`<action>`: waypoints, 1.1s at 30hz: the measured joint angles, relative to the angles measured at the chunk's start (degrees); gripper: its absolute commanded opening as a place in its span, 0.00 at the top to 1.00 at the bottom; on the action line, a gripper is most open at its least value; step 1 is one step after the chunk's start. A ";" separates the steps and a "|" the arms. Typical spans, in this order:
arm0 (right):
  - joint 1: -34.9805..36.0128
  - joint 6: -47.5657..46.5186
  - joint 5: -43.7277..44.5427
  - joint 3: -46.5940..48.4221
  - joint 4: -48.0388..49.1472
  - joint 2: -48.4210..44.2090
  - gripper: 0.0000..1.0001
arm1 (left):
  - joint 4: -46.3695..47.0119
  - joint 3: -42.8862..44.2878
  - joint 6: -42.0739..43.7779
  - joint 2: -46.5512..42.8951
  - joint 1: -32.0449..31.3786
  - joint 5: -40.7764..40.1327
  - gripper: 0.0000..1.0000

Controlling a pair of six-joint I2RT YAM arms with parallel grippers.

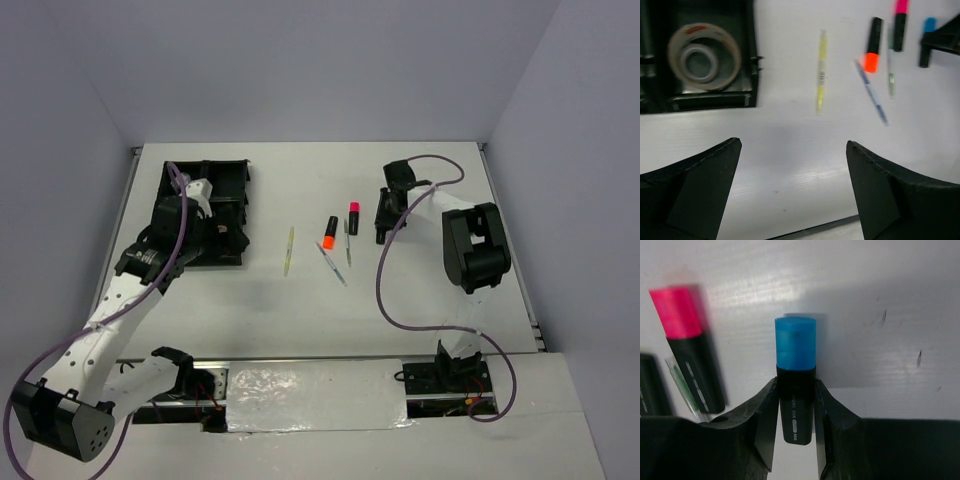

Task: Sort the stationery into containers
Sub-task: Pick up the pen from the center of the board, then place the pen in the storage box.

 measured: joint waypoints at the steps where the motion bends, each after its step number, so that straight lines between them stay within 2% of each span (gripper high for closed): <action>1: 0.02 -0.20 -0.83 -1.66 0.68 -1.11 1.00 | 1.14 0.31 -0.70 0.72 -0.37 1.88 0.01; 5: 1.64 -1.46 -1.70 -10.14 3.52 -9.11 1.00 | 7.41 1.95 -4.79 4.22 -3.10 8.07 0.01; 8: 5.75 -2.19 -1.81 -15.06 5.84 -16.96 1.00 | 13.22 3.87 -8.13 8.04 -5.99 10.95 0.01; 13: 20.35 -2.99 -2.49 -18.56 12.35 -28.98 1.00 | 20.72 7.87 -13.31 15.93 -9.29 14.19 0.01; 16: 27.63 -1.68 -2.71 -20.09 15.45 -33.88 1.00 | 22.53 9.05 -16.04 18.56 -10.56 14.40 0.05; 19: 29.64 -0.50 -2.40 -20.85 16.94 -36.68 1.00 | 23.91 9.84 -17.57 19.54 -11.63 14.43 0.14; 24: 30.34 0.17 -2.32 -20.83 18.51 -37.20 0.99 | 25.42 9.84 -18.80 19.54 -12.74 14.51 0.18; 28: 31.78 0.57 -4.28 -20.72 19.91 -37.20 0.99 | 25.70 9.84 -18.84 19.67 -12.94 14.71 0.33; 33: 32.33 1.53 -6.67 -20.55 22.77 -37.20 0.99 | 26.25 9.79 -18.84 21.11 -12.92 14.86 0.41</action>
